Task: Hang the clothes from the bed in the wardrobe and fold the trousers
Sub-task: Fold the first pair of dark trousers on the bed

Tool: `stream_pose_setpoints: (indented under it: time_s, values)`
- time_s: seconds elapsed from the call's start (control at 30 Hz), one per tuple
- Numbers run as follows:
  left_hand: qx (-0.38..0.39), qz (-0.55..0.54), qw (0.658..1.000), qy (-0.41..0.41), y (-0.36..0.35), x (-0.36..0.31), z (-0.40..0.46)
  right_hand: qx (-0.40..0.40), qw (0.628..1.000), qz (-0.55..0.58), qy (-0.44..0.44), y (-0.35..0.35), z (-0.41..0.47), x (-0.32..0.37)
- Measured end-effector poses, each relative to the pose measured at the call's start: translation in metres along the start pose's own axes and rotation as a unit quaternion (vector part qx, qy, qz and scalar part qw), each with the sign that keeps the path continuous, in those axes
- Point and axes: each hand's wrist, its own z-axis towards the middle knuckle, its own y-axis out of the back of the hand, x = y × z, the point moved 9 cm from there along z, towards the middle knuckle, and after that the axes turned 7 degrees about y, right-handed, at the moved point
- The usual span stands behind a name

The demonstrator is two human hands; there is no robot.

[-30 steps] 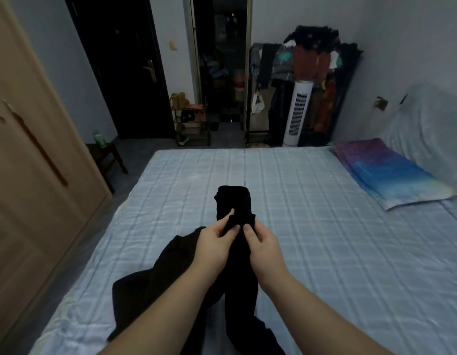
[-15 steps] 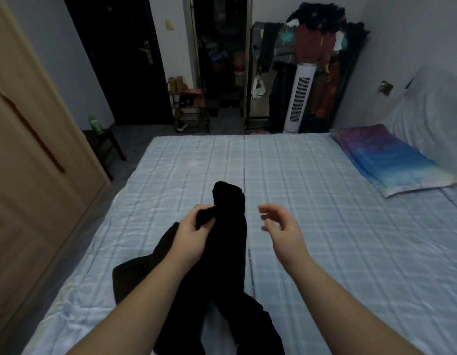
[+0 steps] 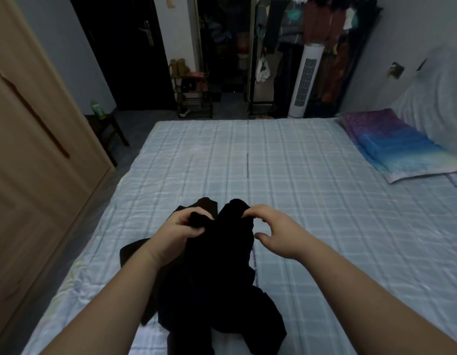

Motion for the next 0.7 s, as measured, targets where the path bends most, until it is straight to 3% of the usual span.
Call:
stream_pose_setpoints:
  time_s: [0.17, 0.47, 0.6, 0.7]
  values:
    - [0.028, 0.041, 0.999, 0.02, -0.007, 0.004, -0.01, -0.001, 0.999, -0.045, 0.015, -0.002, -0.007, 0.002]
    - [0.041, 0.017, 0.999, 0.028, -0.019, -0.005, -0.014, 0.006, 0.999, 0.049, 0.004, -0.004, -0.011, 0.007]
    - [0.06, 0.002, 0.998, 0.023, -0.02, -0.007, -0.012, 0.043, 0.999, -0.002, -0.005, -0.007, -0.013, 0.006]
    - [0.032, -0.046, 0.998, 0.009, -0.009, -0.012, -0.011, 0.025, 0.998, -0.05, -0.002, -0.003, -0.013, 0.009]
